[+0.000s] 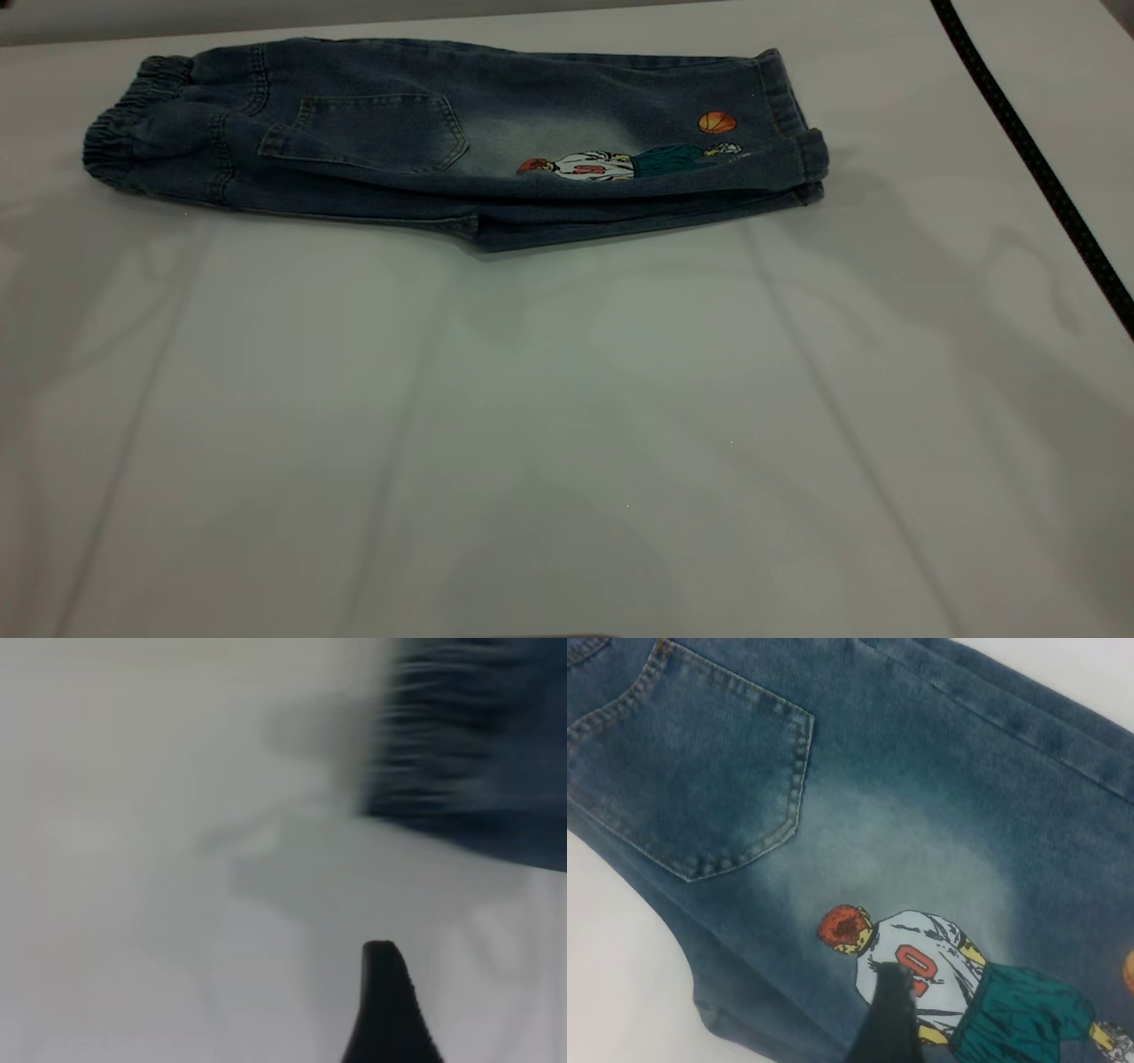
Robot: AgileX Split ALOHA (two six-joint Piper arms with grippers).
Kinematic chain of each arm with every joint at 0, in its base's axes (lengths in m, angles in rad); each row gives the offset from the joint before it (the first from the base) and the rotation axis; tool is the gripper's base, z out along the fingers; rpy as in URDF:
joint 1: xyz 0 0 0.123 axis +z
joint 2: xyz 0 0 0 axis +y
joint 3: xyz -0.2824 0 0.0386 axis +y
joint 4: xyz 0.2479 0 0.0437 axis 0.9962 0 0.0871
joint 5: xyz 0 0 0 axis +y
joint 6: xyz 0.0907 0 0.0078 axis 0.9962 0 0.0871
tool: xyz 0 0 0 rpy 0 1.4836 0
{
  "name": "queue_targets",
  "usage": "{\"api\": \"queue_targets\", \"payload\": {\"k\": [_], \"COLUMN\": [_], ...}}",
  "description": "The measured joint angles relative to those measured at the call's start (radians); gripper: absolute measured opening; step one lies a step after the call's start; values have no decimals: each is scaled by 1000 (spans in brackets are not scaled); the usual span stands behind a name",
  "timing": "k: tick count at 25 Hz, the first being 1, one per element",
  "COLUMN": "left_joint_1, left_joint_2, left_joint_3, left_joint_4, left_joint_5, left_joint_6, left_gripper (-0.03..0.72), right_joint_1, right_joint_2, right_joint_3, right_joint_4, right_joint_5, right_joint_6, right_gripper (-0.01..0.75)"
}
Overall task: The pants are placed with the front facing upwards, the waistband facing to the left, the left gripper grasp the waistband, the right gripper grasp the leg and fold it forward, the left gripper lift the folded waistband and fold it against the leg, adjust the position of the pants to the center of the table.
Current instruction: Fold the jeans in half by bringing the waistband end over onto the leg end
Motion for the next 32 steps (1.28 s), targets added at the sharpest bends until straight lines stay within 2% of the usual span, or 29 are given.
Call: {"api": "queue_targets", "payload": {"k": [3, 6, 11, 17, 27, 32], "left_joint_1": [0, 12, 53, 102, 120, 120], "left_joint_2": [6, 35, 120, 233, 437, 502], "left_joint_3": [-2, -2, -2, -38, -272, -326], "left_joint_4": [-140, -208, -240, -247, -362, -370], "left_joint_5": [-2, -39, -114, -176, -153, -139], "left_joint_6": [188, 229, 241, 176, 130, 130], "left_gripper": [424, 423, 423, 423, 421, 421], "right_joint_1": [11, 40, 97, 105, 106, 106], "right_joint_2": [1, 12, 53, 72, 75, 75], "right_joint_3": [0, -1, -1, -1, -1, -1], "right_joint_4": [10, 14, 16, 17, 17, 17], "right_joint_5": [-10, -31, -39, -34, -6, -2], "right_joint_6": [-1, -3, -8, -8, -8, -8], "right_gripper": [561, 561, 561, 561, 561, 561]}}
